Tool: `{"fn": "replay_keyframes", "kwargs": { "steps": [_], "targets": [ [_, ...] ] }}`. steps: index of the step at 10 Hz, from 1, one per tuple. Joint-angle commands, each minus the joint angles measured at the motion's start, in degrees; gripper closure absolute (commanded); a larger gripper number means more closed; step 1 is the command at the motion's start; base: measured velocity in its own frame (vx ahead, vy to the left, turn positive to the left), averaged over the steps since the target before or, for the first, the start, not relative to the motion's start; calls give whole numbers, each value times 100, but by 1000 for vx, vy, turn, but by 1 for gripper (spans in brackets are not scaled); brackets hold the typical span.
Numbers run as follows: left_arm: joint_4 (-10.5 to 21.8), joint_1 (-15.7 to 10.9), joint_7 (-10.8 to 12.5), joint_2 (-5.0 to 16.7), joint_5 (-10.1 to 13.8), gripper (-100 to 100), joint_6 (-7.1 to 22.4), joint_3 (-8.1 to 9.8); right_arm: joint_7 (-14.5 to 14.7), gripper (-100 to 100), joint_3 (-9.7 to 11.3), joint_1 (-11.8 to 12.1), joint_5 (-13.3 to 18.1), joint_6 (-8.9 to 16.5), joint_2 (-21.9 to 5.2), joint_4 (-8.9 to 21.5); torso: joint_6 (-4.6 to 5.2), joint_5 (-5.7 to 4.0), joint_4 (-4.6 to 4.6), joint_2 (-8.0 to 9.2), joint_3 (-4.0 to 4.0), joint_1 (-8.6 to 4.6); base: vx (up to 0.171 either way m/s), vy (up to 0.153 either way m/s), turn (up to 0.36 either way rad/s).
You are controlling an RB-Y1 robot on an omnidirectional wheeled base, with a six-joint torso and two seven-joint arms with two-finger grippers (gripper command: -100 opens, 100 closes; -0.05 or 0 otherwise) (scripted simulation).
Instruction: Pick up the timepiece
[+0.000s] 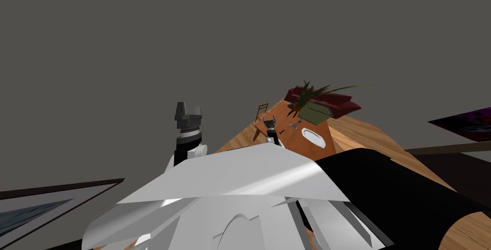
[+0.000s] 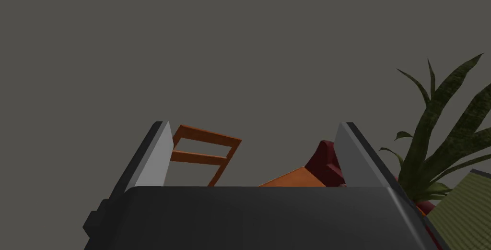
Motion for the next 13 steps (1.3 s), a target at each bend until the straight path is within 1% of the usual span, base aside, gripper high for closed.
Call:
{"fn": "replay_keyframes", "kwargs": {
  "steps": [1, 2, 3, 4, 5, 6, 7, 8, 9, 10, 11, 12, 13],
  "targets": [
    [0, 0, 0, 0, 0, 0, 0, 0, -286, -100, -68, -153, -103, 99, -18, 286, 0, 0, 0, 0, 0, 0, 31, -10, 8],
    [0, 0, 0, 0, 0, 0, 0, 0, -436, -100, -68, -153, -103, 99, -18, 413, -1, 0, 0, -3, -2, -2, 27, -7, 8],
    [0, 0, 0, 0, 0, 0, 0, 0, -622, -100, -124, -257, -189, 181, -34, 660, 0, 0, -1, -2, -1, -1, 33, -7, 6],
    [0, 0, 0, 0, 0, 0, 0, 0, -748, -100, -124, -257, -189, 181, -34, 732, 0, 0, -1, -4, -2, -1, 27, -6, 3],
    [0, 0, 0, 0, 0, 0, 0, 0, -921, -100, -183, -360, -275, 270, -52, 985, 0, 0, -1, -2, -2, 0, 35, -7, 6],
    [0, 0, 0, 0, 0, 0, 0, 0, -1052, -100, -183, -360, -275, 270, -52, 1049, 0, 0, -1, -5, -3, -2, 32, -5, 4],
    [0, 0, 0, 0, 0, 0, 0, 0, -1228, -100, -243, -463, -359, 365, -72, 1266, 0, 0, -1, -3, -2, 0, 39, -8, 1],
    [0, 0, 0, 0, 0, 0, 0, 0, -1346, -100, -243, -463, -359, 365, -72, 1360, 0, 0, -1, -6, -3, -2, 39, -12, 2],
    [0, 0, 0, 0, 0, 0, 0, 0, -1522, -100, -304, -564, -442, 465, -93, 1533, 0, 0, -1, -5, -3, -2, 46, -12, 0],
    [0, 0, 0, 0, 0, 0, 0, 0, -1629, -100, -304, -564, -442, 465, -93, 1666, 0, 0, -1, -9, -5, -3, 43, -8, 3],
    [0, 0, 0, 0, 0, 0, 0, 0, -1822, -100, -365, -664, -522, 569, -115, 1902, 0, 0, -2, -8, -5, -1, 51, -6, -2],
    [0, 0, 0, 0, 0, 0, 0, 0, -1901, -100, -365, -664, -522, 569, -115, 1965, 0, 0, -2, -10, -6, -1, 47, -7, 0],
    [0, 0, 0, 0, 0, 0, 0, 0, -2118, -100, -426, -761, -600, 676, -137, 2249, 0, 0, -2, -9, -5, -1, 56, -11, -2]
  ]
}}
